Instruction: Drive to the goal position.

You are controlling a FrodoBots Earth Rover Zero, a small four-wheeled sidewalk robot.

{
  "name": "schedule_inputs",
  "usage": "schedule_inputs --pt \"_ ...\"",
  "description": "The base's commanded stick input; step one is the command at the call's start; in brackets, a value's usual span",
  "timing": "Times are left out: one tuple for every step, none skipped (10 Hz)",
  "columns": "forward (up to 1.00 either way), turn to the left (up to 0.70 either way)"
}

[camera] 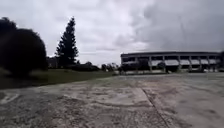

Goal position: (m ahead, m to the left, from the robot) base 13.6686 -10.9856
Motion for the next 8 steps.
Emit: schedule_inputs --pt "0.68 -0.34" --pt "0.68 -0.34" --pt "0.68 -0.34" --pt "0.68 -0.34" --pt "0.69 -0.34" --pt "0.69 -0.20" --pt "0.69 0.00" --pt "0.69 0.00"
